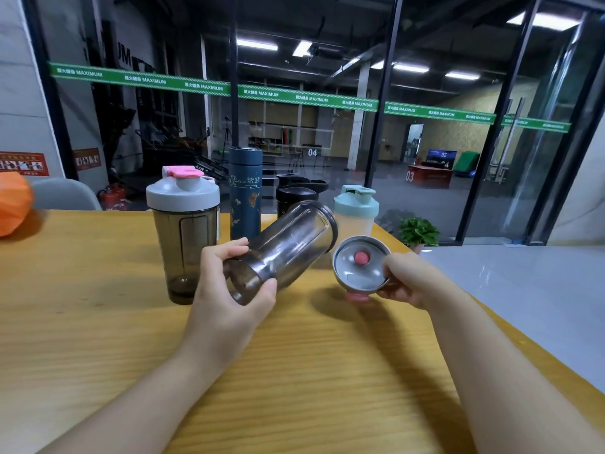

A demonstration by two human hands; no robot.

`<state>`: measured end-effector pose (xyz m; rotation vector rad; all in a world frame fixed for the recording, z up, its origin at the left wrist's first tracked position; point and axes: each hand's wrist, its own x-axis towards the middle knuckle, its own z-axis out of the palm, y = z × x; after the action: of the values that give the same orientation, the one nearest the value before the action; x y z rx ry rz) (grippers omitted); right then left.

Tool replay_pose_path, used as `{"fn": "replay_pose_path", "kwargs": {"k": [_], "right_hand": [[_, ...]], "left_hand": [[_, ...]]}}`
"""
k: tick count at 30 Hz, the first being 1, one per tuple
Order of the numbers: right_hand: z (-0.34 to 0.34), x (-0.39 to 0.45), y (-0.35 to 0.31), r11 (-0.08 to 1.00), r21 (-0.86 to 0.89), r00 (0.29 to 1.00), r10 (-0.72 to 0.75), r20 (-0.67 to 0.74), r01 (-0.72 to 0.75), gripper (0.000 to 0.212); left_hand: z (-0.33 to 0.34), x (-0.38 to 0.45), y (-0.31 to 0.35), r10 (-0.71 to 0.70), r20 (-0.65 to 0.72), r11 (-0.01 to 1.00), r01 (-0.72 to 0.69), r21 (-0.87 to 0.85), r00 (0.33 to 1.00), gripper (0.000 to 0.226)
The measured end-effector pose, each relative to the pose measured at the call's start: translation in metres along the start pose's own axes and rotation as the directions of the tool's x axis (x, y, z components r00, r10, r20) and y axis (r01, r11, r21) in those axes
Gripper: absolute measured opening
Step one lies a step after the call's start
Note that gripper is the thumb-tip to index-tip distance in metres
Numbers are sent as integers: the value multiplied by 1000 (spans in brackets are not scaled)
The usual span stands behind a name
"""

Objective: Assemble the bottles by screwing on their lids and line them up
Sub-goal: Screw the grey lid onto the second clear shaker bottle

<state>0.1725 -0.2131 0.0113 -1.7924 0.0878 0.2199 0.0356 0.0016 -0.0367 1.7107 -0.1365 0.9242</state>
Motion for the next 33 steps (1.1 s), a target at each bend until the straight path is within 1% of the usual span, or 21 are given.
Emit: {"fn": "replay_pose_path", "kwargs": {"k": [3,5,7,8,10,11,15,19,20,22,24,26,27,30,33], "right_hand": [[5,-4,-1,987,155,997,29,77,-41,28],[10,-8,-2,958,277,988,35,151,-77,37],[16,-12,-3,930,354,977,24,212,-100,48],[19,-13,-4,926,363,972,20,232,-106,53],[24,-14,-3,917,382,969,17,247,-113,55],[25,-15,-2,908,399,966,21,258,-126,54],[28,-20,-1,832,532,961,3,276,-155,52],[31,-20,-2,734,668,972,-45,232,-126,53],[31,-19,-1,707,698,973,-62,223,-115,51],[33,-19,-1,676,730,978,-67,199,-103,46],[37,-18,0,674,735,985,-68,161,-74,47],[40,-18,-1,677,735,989,-87,120,-30,50],[43,-18,-2,687,727,991,-92,102,-11,48],[49,-21,-1,714,699,993,-108,51,42,38],[54,-22,2,707,700,980,-190,52,100,15]], "left_hand": [[-10,-2,5,-36,-38,991,31,-128,999,48],[-16,-1,6,-93,-59,964,75,-254,994,50],[-21,-1,6,-198,-52,904,162,-396,979,48],[-22,0,6,-251,-40,867,207,-453,967,44],[-25,2,5,-340,-16,792,277,-544,940,31],[-26,3,5,-370,-2,762,302,-572,929,29],[-31,9,6,-428,28,706,354,-613,903,44],[-35,13,5,-456,22,691,369,-621,890,62],[-36,13,5,-461,16,694,372,-616,887,62],[-36,13,3,-472,3,705,380,-599,881,53],[-37,13,2,-486,-6,710,391,-586,874,46],[-36,13,1,-495,-9,708,397,-584,869,45],[-36,13,0,-498,-8,706,401,-584,867,45],[-36,13,-1,-499,5,706,410,-577,866,49],[-36,12,-1,-490,14,720,414,-557,871,52]]}}
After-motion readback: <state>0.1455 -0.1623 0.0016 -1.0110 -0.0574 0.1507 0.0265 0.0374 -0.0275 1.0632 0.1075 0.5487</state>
